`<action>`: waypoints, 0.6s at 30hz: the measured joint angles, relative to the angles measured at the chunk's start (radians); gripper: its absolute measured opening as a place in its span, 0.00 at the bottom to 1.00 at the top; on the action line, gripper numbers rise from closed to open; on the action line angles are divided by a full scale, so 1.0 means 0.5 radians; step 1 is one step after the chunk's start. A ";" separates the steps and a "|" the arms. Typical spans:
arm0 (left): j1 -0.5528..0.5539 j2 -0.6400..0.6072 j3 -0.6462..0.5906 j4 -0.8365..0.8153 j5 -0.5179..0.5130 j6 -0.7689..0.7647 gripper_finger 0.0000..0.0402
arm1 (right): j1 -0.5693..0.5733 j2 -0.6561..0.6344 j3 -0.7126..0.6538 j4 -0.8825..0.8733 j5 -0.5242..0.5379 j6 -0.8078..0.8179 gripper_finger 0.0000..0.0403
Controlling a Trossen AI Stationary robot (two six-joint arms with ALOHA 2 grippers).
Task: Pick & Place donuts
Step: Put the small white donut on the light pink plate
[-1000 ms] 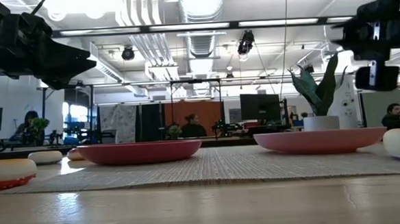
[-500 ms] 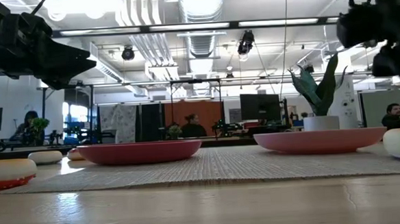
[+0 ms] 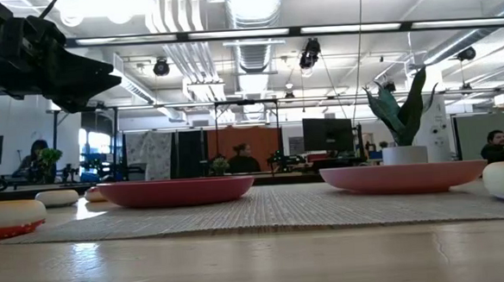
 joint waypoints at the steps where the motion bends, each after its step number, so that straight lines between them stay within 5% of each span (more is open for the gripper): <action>1: 0.000 0.000 0.000 0.000 0.000 0.000 0.35 | 0.043 0.025 -0.004 0.019 0.000 0.009 0.44; 18: 0.000 -0.001 0.000 0.000 -0.005 0.000 0.35 | 0.230 0.774 -0.014 0.262 -0.150 0.024 0.44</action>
